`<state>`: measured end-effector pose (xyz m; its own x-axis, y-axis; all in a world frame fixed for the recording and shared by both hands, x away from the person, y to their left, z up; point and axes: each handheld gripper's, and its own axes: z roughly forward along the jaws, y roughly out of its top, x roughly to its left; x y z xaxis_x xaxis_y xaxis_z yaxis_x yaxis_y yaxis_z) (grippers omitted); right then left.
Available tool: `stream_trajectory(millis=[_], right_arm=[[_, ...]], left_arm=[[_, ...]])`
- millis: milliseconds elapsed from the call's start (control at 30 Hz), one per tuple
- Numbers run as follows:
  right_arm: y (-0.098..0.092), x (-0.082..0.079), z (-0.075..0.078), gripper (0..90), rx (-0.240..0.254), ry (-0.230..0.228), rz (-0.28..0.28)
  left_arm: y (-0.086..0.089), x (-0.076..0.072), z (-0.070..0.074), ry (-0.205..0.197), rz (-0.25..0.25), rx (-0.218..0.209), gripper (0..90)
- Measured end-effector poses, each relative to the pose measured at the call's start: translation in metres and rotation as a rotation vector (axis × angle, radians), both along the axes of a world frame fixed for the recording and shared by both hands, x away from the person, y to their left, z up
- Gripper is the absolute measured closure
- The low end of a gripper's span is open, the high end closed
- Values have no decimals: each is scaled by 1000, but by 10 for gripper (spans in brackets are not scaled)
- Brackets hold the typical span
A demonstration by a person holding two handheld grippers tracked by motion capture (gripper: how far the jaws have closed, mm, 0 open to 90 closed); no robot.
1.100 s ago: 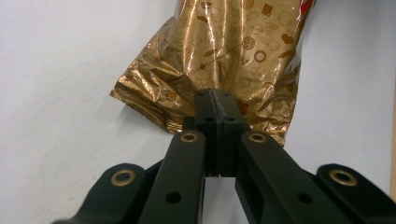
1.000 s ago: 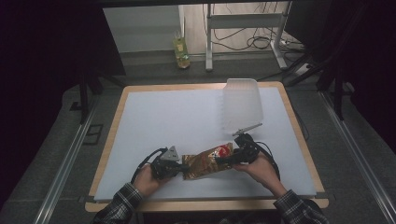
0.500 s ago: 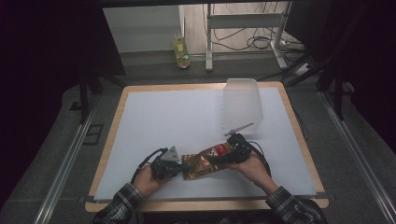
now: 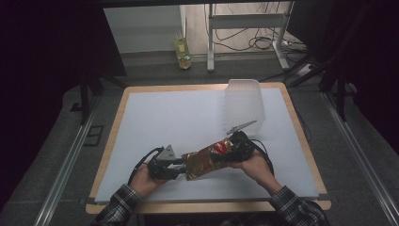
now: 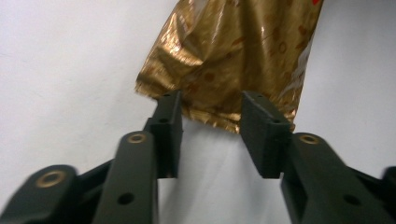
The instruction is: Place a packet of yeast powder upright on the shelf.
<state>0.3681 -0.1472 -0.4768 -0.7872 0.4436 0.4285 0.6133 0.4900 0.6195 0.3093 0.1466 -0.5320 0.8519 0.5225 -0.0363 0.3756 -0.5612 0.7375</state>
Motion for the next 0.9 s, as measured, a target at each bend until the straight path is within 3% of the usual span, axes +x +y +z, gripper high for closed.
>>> stream_trajectory(millis=[367,533,700,900], right_arm=[[-7,2,26,701,-22,-103,1],[-9,3,40,702,-59,-166,26],[-11,6,49,702,-72,-210,44],[-14,9,61,702,-98,-261,76]], left_arm=[[5,1,3,-27,19,-52,398],[7,2,4,-27,28,-86,290],[12,3,5,-9,15,-140,240],[14,3,5,-26,9,-138,216]])
